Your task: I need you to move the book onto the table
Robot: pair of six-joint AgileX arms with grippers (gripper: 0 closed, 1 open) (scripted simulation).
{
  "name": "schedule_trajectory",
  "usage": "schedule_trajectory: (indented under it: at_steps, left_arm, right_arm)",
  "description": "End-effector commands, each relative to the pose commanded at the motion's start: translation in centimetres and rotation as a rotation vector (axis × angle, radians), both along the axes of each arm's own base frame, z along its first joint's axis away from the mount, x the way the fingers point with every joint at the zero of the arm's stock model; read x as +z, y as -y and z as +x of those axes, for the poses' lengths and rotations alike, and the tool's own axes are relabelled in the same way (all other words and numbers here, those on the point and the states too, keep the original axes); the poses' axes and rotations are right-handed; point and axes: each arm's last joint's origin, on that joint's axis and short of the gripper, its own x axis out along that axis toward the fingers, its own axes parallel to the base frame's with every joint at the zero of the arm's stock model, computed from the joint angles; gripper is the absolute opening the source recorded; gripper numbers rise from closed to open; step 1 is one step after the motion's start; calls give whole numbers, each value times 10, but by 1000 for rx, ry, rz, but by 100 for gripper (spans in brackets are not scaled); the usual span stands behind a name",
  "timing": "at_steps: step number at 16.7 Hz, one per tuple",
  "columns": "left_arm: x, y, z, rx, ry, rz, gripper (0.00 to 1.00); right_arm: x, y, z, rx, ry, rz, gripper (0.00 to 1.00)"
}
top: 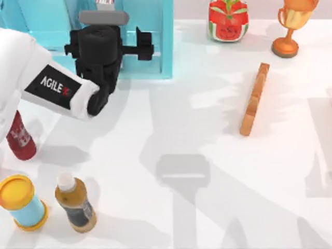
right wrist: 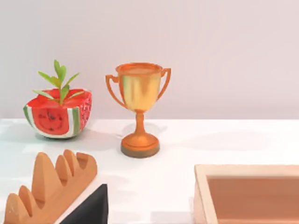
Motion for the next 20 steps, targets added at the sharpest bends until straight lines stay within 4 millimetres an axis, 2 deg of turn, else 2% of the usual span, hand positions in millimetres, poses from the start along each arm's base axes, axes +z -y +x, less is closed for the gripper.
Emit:
schedule_trajectory:
  at_steps: [1,14,20]
  left_arm:
    - [0,0,0,0,0,0,100]
    - [0,0,0,0,0,0,2]
    - [0,0,0,0,0,0,0]
  right_arm:
    - [0,0,0,0,0,0,100]
    - [0,0,0,0,0,0,100]
    - [0,0,0,0,0,0,100]
